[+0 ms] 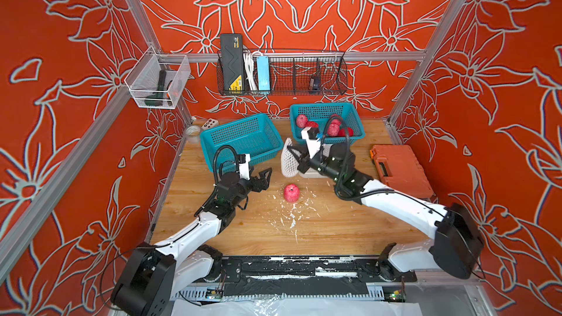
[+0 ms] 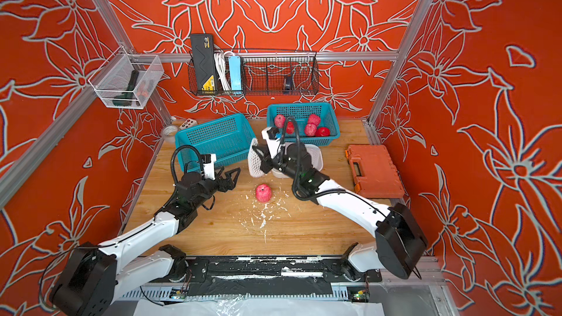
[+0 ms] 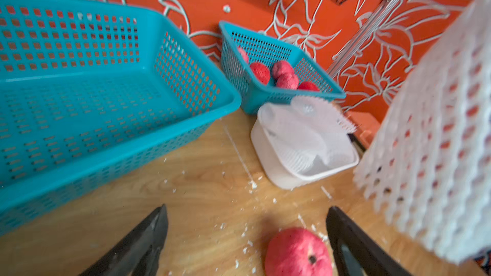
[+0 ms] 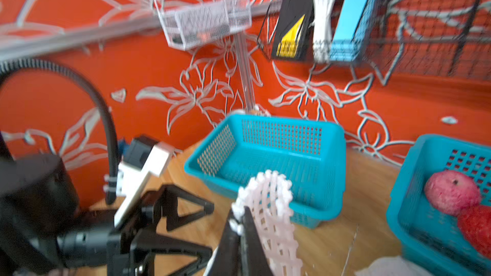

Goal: Remove foam nets from apples
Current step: Remove the foam net from the apple, then place the foam net into the storage box.

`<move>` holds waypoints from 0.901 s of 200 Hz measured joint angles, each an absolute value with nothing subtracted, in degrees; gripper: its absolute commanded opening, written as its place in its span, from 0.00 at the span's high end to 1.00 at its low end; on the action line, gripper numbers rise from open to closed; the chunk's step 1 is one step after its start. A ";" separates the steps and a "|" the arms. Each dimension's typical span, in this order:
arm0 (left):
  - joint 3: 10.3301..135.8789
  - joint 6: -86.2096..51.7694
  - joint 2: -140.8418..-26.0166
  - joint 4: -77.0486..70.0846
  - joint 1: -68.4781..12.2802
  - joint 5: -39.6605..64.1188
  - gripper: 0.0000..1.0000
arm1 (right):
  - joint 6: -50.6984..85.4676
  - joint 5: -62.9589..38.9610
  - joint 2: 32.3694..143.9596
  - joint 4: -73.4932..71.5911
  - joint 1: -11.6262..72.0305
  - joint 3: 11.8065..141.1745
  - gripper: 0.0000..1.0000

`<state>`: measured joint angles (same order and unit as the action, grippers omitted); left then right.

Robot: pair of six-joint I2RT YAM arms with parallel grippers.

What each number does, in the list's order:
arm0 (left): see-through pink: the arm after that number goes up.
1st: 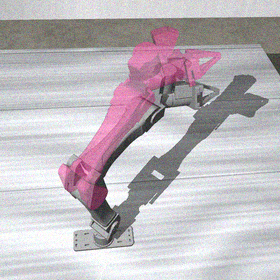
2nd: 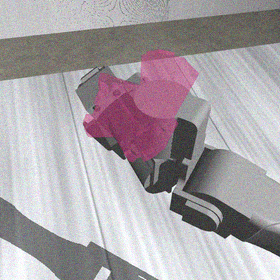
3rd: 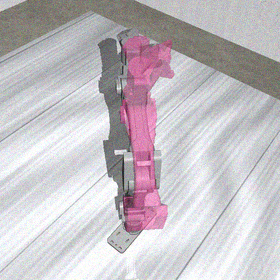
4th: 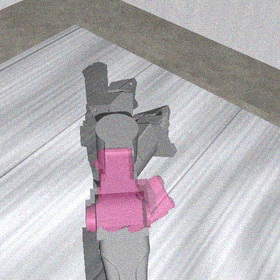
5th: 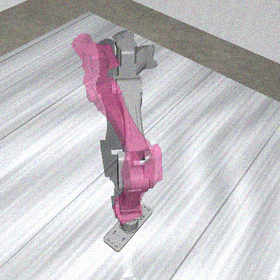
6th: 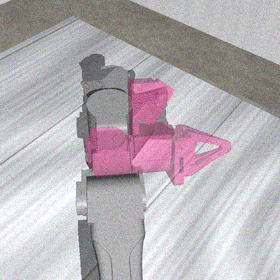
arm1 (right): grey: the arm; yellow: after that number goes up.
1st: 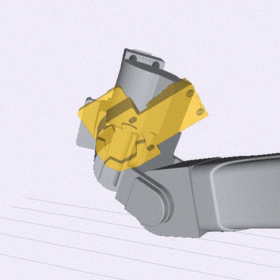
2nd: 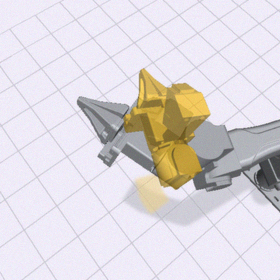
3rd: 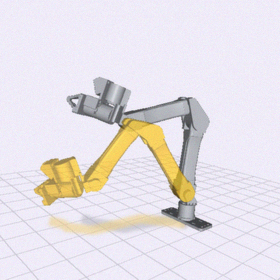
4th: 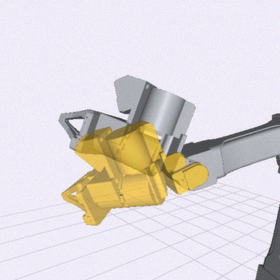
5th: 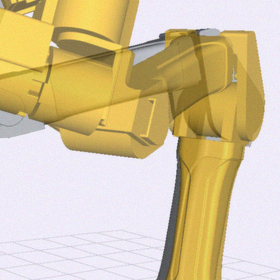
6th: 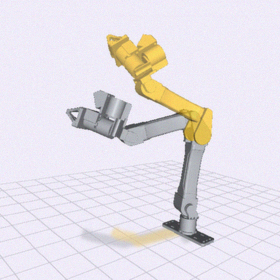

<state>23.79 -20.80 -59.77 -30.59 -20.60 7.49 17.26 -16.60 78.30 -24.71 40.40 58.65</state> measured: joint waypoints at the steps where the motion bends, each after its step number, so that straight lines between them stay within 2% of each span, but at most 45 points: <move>1: 23.97 -20.78 -59.70 -30.59 -20.62 7.46 0.14 | 17.39 -16.88 78.22 -24.40 39.90 59.11 1.00; 21: 31.46 -18.92 -61.10 -27.38 -24.01 5.98 0.26 | 22.96 -21.52 77.93 -22.06 31.86 62.65 1.00; 29: 36.03 -17.43 -63.20 -25.80 -26.50 5.19 0.28 | 24.86 -22.63 78.24 -21.10 29.15 62.67 1.00; 57: 50.37 -11.94 -72.69 -23.97 -33.34 4.91 0.28 | 33.21 -28.95 83.83 -18.96 20.67 62.70 1.00; 99: 65.39 -5.19 -87.20 -21.17 -34.17 7.07 0.28 | 45.08 -40.07 98.41 -19.07 12.86 66.04 1.00; 108: 69.28 -3.68 -90.59 -19.99 -34.17 7.66 0.29 | 46.26 -40.36 100.07 -18.37 11.92 66.04 1.00; 125: 76.73 -1.80 -96.92 -17.52 -34.24 9.13 0.37 | 46.81 -39.24 101.60 -17.08 10.63 65.91 1.00; 140: 82.59 -0.30 -101.69 -15.57 -34.50 10.26 0.38 | 46.81 -37.41 101.84 -17.02 10.26 65.21 1.00; 180: 88.27 3.27 -109.54 -12.56 -36.62 10.87 0.41 | 42.98 -29.76 102.39 -16.38 10.31 62.04 1.00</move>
